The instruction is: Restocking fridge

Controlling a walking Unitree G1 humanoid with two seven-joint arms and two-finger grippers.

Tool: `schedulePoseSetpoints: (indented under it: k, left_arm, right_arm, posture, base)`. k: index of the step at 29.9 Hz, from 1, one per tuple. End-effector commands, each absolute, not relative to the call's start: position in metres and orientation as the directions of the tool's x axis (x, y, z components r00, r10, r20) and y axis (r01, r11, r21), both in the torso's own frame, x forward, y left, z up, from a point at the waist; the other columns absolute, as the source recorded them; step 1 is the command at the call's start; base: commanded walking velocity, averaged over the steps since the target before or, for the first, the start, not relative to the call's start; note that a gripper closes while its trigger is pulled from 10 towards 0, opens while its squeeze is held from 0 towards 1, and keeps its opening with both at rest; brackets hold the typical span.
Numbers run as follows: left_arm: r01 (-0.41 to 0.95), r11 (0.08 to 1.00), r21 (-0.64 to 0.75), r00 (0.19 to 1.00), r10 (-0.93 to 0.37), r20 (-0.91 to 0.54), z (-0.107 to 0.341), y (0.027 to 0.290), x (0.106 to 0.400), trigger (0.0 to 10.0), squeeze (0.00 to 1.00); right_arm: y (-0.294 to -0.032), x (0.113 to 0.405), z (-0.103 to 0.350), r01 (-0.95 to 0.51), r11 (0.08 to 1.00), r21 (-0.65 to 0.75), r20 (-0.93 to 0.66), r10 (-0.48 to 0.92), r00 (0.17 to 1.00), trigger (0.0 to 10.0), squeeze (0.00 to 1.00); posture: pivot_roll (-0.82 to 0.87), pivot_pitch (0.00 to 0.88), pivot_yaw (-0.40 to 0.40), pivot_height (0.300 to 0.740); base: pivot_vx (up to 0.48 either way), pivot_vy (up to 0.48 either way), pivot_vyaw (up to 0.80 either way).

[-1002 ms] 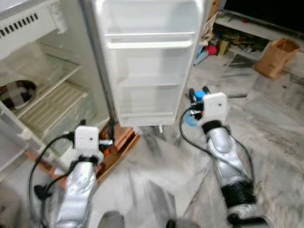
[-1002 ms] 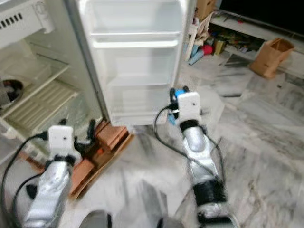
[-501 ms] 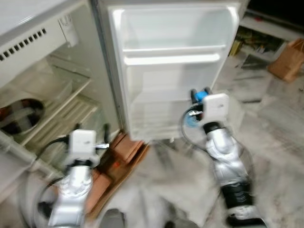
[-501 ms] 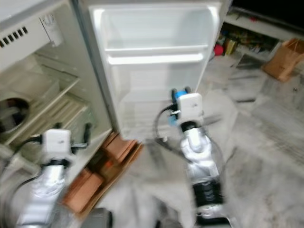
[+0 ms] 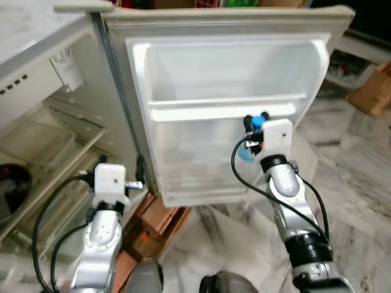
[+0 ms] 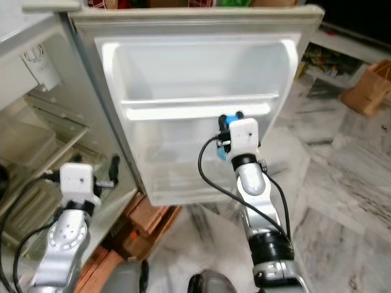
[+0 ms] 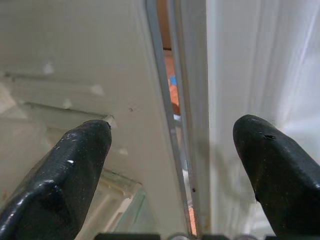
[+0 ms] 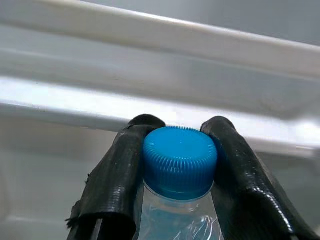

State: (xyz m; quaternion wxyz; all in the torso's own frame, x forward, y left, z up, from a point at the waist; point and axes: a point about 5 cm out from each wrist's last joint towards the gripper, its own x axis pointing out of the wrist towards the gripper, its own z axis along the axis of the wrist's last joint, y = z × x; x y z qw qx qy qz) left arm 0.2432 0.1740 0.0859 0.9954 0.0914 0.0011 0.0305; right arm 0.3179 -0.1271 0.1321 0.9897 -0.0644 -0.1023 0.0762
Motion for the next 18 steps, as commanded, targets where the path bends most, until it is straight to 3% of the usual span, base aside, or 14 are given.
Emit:
schedulePoseSetpoints:
  k: [1,12,18]
  left_arm:
    - [-0.046,0.984,0.174,0.999,0.049,-0.012,0.083,0.169,0.240,10.0,0.00]
    - [-0.116,0.972,0.204,0.992,0.124,-0.027,0.082,0.187,0.223,10.0,0.00]
    - [-0.114,0.973,0.202,0.992,0.123,-0.036,0.080,0.183,0.220,10.0,0.00]
  right_arm:
    - [-0.126,0.319,0.134,-0.148,0.978,-0.150,0.186,0.175,0.967,10.0,0.00]
    - [-0.134,0.311,0.122,-0.140,0.981,-0.134,0.153,0.160,0.975,10.0,0.00]
    - [-0.134,0.308,0.117,-0.142,0.981,-0.135,0.138,0.161,0.977,10.0,0.00]
  posture:
    - [0.13,0.125,-0.041,0.740]
    - [0.14,0.130,-0.039,0.740]
    - [0.14,0.126,-0.036,0.740]
  base:
    - [0.000,0.000,0.00]
    - [0.000,0.000,0.00]
    - [0.000,0.000,0.00]
